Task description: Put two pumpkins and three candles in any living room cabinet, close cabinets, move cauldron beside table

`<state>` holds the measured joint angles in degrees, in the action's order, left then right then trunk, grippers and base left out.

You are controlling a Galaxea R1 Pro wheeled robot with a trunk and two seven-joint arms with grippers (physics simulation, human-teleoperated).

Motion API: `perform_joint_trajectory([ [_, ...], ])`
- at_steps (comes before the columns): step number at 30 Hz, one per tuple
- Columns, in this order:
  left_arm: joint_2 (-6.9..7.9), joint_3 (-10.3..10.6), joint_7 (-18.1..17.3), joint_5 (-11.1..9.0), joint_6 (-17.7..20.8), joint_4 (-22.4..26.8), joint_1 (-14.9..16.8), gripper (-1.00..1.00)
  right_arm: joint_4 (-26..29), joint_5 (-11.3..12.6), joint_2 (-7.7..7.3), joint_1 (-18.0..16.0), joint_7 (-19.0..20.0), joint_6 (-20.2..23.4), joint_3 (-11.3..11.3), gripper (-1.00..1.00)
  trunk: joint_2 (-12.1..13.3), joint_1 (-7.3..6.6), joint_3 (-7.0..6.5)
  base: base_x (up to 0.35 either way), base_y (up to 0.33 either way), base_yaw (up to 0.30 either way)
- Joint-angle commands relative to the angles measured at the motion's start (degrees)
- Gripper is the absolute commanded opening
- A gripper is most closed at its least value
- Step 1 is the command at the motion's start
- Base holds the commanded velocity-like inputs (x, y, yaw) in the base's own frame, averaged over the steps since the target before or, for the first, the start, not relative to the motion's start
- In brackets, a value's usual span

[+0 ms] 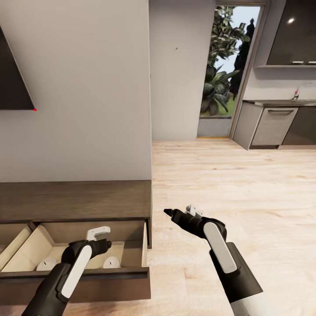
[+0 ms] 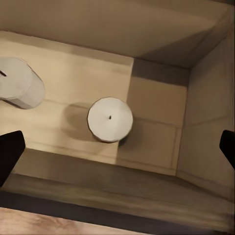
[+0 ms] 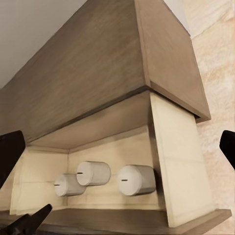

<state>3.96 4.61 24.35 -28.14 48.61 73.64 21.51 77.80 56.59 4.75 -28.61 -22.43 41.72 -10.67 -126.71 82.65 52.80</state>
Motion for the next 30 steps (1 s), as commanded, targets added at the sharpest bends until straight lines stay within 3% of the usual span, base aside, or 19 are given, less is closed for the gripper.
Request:
perform_joint_trajectory([
  [1, 0.06, 0.5, 0.6, -0.6, 0.1, 0.4, 0.0, 1.00, 0.4, 0.6, 0.01, -0.4, -0.9, -0.3, 0.0, 1.00, 0.0, -0.01, 0.06, 0.000, 0.000, 0.000],
  [14, -0.27, 0.4, 0.5, 0.2, -0.3, -1.6, -0.8, 1.00, -2.5, -0.5, 0.29, 0.0, -5.1, -4.4, 0.0, 1.00, 0.0, -0.01, 0.06, -0.008, 0.000, 0.000],
  [26, -0.27, 0.1, 0.5, 0.2, -0.3, -1.5, -0.8, 1.00, -6.4, -0.6, 0.29, 0.0, -9.0, -8.2, 0.0, 1.00, 0.0, -0.01, 0.06, -0.156, 0.000, 0.000],
  [27, -0.27, 0.2, 0.5, 0.2, -0.3, -1.4, -0.8, 1.00, -7.0, -0.5, 0.28, 0.0, -45.5, -27.6, 0.0, 1.00, 0.0, -0.01, 0.06, -0.238, 0.000, 0.000],
  [30, -0.27, 0.3, 0.5, 0.2, -0.3, -1.3, -0.8, 1.00, -7.1, -0.5, 0.27, 0.0, -45.5, -27.5, 0.0, 1.00, 0.0, -0.01, 0.06, -0.169, 0.000, 0.000],
])
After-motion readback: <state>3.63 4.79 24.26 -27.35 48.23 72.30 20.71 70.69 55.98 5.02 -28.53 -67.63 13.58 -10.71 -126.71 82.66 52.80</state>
